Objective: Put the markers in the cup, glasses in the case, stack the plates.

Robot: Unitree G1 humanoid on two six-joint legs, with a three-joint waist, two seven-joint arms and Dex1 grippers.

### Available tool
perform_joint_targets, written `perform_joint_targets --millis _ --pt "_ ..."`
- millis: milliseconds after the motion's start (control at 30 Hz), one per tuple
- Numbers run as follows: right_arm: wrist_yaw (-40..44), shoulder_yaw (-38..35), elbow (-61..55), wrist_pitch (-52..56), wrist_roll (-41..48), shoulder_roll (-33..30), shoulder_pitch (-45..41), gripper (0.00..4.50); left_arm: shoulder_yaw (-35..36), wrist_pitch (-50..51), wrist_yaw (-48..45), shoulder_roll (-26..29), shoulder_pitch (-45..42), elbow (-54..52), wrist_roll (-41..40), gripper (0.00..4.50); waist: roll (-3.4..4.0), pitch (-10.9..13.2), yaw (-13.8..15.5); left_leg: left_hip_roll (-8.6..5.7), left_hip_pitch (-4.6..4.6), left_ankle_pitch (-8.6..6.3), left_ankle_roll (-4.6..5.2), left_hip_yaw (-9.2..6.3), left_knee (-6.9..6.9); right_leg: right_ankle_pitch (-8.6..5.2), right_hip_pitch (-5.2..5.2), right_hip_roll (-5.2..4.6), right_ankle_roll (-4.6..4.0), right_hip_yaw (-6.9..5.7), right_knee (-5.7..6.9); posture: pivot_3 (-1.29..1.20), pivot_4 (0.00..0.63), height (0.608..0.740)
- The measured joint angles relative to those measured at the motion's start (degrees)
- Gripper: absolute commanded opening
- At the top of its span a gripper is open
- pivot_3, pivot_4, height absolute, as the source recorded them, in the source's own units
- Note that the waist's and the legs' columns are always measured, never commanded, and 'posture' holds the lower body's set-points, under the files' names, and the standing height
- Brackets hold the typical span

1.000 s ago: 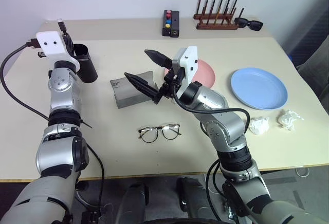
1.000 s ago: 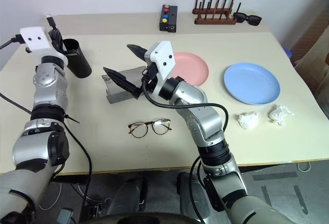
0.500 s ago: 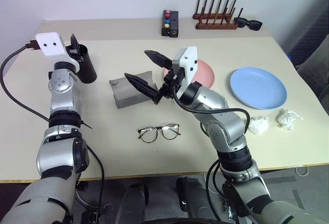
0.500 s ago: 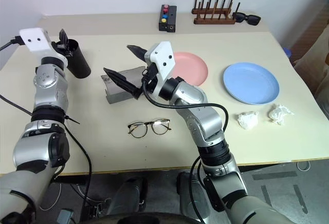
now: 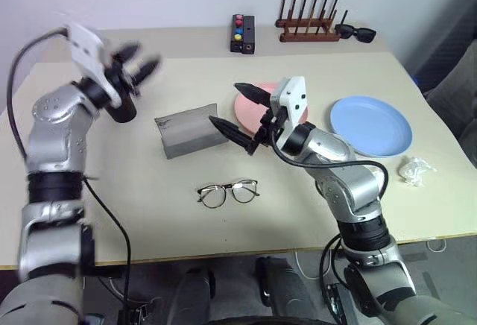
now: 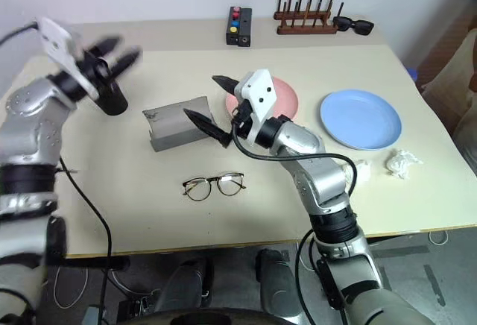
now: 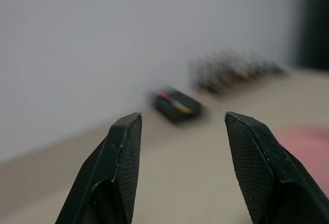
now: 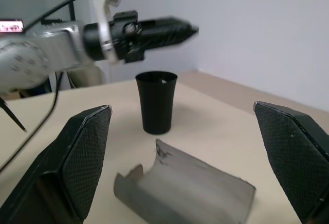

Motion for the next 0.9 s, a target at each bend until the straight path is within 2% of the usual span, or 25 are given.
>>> perform_joint_targets --millis 67,167,333,567,600,633,700,767,900 --pt "1.4 0.4 -0.8 0.1 -0.3 -2.4 1.7 4.50 -7.2 4.3 -6.1 3.1 3.2 -3.6 3.0 2.58 0.03 0.0 0.1 -0.01 0.00 0.00 0.00 0.00 0.03 -0.01 0.00 0.00 -0.02 0.00 0.00 0.00 0.150 0.735" --pt "2.7 1.6 -2.4 0.2 -0.6 -3.5 2.5 4.50 -12.9 6.5 -9.2 3.4 4.5 -4.3 6.5 2.58 0.01 0.0 0.3 0.06 -0.01 0.01 0.01 -0.01 0.13 -0.12 0.00 0.12 -0.18 0.00 0.00 0.00 0.150 0.735" --pt "2.4 1.7 -3.9 0.4 -0.8 -3.6 3.2 4.50 -16.4 5.5 -10.8 3.0 2.9 -4.2 12.2 2.58 0.01 0.0 0.8 0.07 -0.01 0.00 0.01 0.00 0.12 -0.11 0.00 0.11 -0.10 0.01 0.00 0.00 0.150 0.735" --pt "0.8 2.2 -5.4 0.5 -1.7 -3.3 4.6 4.50 -19.7 1.9 -10.7 -1.7 -1.2 2.7 18.3 2.58 0.01 0.0 1.1 0.04 0.06 0.03 0.05 0.01 0.24 -0.12 0.10 0.09 -0.10 0.01 0.04 0.00 0.150 0.735" --pt "0.6 2.3 -5.9 0.5 -1.7 -3.3 4.8 4.50 -20.0 1.8 -10.7 -1.9 -1.1 4.3 19.0 2.07 0.01 0.0 1.1 0.04 0.06 0.03 0.05 0.01 0.23 -0.12 0.10 0.10 -0.09 0.01 0.06 0.00 0.150 0.735" --pt "0.4 2.3 -6.3 0.6 -1.7 -3.3 5.1 4.50 -20.1 1.5 -10.6 -2.3 -1.1 6.5 20.0 1.83 0.01 0.0 0.9 0.06 0.05 0.03 0.06 0.01 0.21 -0.11 0.08 0.12 -0.09 0.01 0.05 0.00 0.150 0.735" --pt "0.2 2.3 -6.4 0.8 -1.7 -3.3 5.3 4.50 -20.0 0.4 -10.6 -2.6 -1.1 7.2 20.2 0.81 0.01 0.0 0.9 0.06 0.05 0.03 0.06 -0.01 0.17 -0.11 0.06 0.11 -0.09 0.01 0.07 0.00 0.150 0.735" --pt "0.1 2.4 -6.5 1.0 -1.7 -3.3 5.4 4.50 -19.8 -0.3 -10.6 -3.0 -1.1 8.0 20.5 0.03 0.01 0.0 0.9 0.06 0.05 0.03 0.06 -0.01 0.17 -0.11 0.06 0.10 -0.08 0.01 0.07 0.00 0.150 0.735" --pt "0.0 2.4 -7.2 1.1 -1.7 -3.4 6.2 4.50 -18.6 -0.4 -9.6 -3.3 -0.9 8.3 20.5 0.03 0.01 0.0 1.0 0.05 0.03 0.03 0.06 0.00 0.19 -0.11 0.06 0.08 -0.08 0.01 0.07 0.00 0.150 0.735"
